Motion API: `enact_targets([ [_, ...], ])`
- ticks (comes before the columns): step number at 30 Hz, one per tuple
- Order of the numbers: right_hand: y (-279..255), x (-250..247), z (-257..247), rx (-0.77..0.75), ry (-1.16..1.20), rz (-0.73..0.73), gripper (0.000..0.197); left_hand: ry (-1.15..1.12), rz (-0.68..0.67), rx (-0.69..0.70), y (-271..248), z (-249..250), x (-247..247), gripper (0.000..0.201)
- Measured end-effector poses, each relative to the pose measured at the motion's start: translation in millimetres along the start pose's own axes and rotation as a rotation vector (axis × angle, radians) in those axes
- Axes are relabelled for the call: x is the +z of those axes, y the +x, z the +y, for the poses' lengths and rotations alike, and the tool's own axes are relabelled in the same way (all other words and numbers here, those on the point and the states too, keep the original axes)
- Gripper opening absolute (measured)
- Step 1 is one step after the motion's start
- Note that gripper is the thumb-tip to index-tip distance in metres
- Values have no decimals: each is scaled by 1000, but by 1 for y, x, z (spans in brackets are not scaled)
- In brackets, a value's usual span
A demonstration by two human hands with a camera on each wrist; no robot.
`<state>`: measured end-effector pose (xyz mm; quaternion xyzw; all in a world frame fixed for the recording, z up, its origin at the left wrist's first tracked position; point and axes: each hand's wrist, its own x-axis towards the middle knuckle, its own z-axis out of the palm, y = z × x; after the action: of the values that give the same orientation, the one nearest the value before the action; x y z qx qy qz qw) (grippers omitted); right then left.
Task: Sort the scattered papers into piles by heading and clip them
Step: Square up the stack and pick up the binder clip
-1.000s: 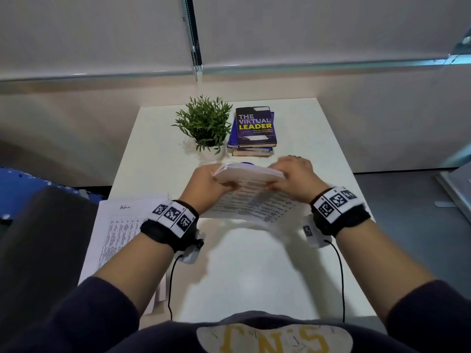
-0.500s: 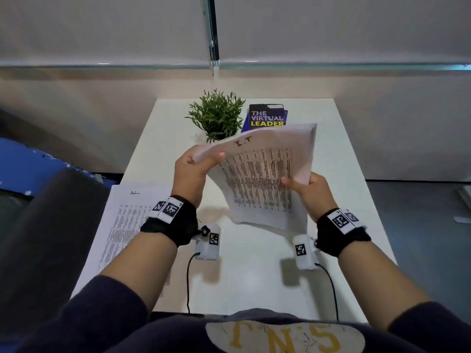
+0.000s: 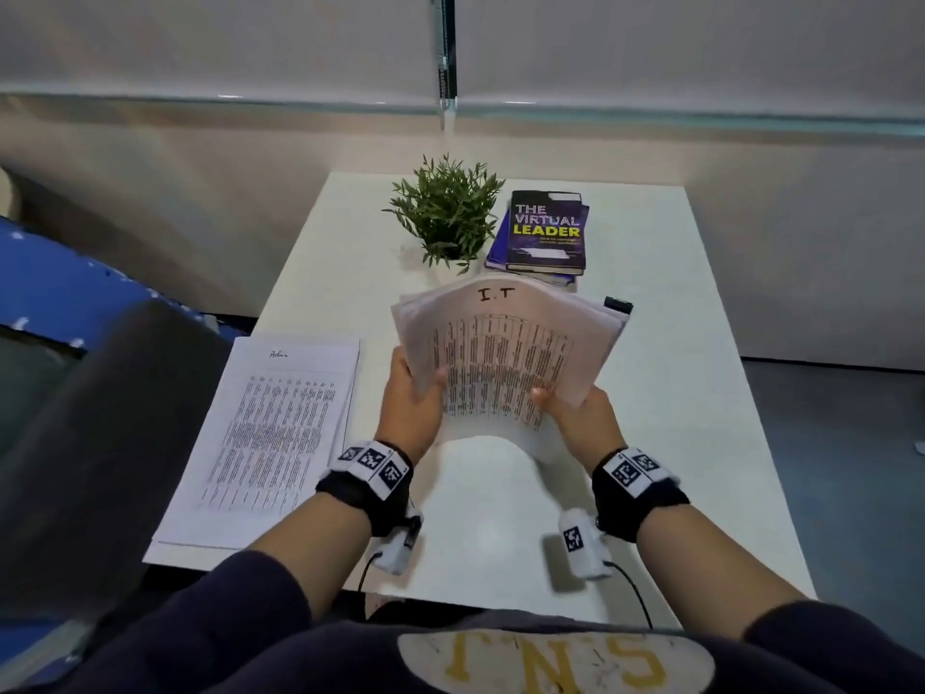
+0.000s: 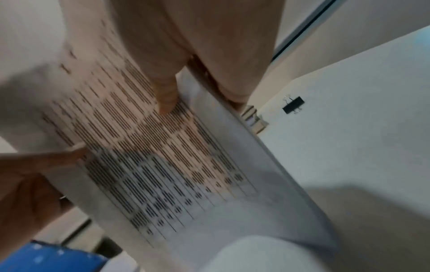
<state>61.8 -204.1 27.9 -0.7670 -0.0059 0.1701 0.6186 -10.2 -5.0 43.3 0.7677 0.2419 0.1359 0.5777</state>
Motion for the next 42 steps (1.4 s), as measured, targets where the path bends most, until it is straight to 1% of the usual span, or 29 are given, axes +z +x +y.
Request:
enact_targets([
  [2, 2, 4, 4, 45, -24, 15, 25, 74, -39, -43, 3, -12, 0, 34],
  [5, 8, 13, -9, 8, -55, 37, 17, 44, -42, -45, 16, -11, -8, 30],
  [7, 14, 26, -25, -21, -61, 22, 12, -22, -10, -70, 30, -3, -22, 23],
  [9, 22, 50, -41, -32, -80, -3, 8, -91, 49, -104, 44, 2, -45, 15],
  [11, 29, 85, -52, -15, -77, -42, 9, -122, 99, -130, 58, 2, -79, 12],
  [13, 35, 128, -57, 2, -61, -108, 17, -79, 123, -145, 74, -10, -121, 11],
  [15, 38, 175, -53, 38, -69, -202, 28, -1, 114, -191, 89, -31, -167, 14],
  [17, 35, 219, -43, 113, -48, -309, 28, 62, 91, -272, 99, -57, -210, 20],
  [19, 30, 258, -29, 168, -66, -381, 29, 117, 72, -353, 103, -84, -244, 21],
  [20, 27, 272, -22, 183, -97, -396, 33, 141, 70, -387, 102, -96, -255, 20],
  [22, 23, 298, -8, 227, -160, -377, 39, 183, 69, -443, 104, -123, -273, 18],
  [24, 21, 318, 5, 259, -220, -353, 36, 232, 55, -477, 105, -147, -282, 15],
  [26, 22, 332, 15, 283, -332, -369, 32, 306, 31, -496, 107, -165, -287, 15],
  [28, 23, 340, 24, 306, -556, -388, 29, 440, -21, -514, 107, -180, -290, 26],
  [29, 24, 342, 27, 313, -669, -361, 32, 517, -23, -518, 108, -189, -291, 29],
  [30, 24, 343, 29, 317, -731, -299, 34, 567, -13, -520, 110, -196, -292, 28],
  [31, 25, 343, 31, 315, -744, -225, 35, 580, -6, -526, 111, -201, -293, 24],
  [33, 28, 342, 31, 341, -655, -104, 49, 475, -13, -558, 113, -205, -294, 13],
  [34, 30, 342, 33, 365, -616, -100, 52, 416, -28, -581, 114, -202, -295, 11],
  [35, 31, 343, 33, 384, -583, -116, 49, 376, -39, -599, 116, -203, -296, 10],
  [36, 34, 344, 35, 411, -550, -130, 42, 354, -46, -614, 118, -205, -298, 10],
  [37, 35, 345, 34, 434, -512, -130, 39, 335, -52, -634, 120, -207, -299, 14],
  [38, 37, 347, 34, 463, -481, -127, 45, 308, -55, -656, 120, -207, -300, 20],
  [39, 35, 348, 29, 493, -458, -138, 55, 279, -55, -683, 121, -209, -300, 26],
  [40, 35, 350, 29, 520, -462, -165, 62, 255, -56, -704, 119, -209, -300, 32],
  [42, 33, 352, 28, 557, -486, -232, 68, 221, -41, -734, 117, -209, -298, 39],
])
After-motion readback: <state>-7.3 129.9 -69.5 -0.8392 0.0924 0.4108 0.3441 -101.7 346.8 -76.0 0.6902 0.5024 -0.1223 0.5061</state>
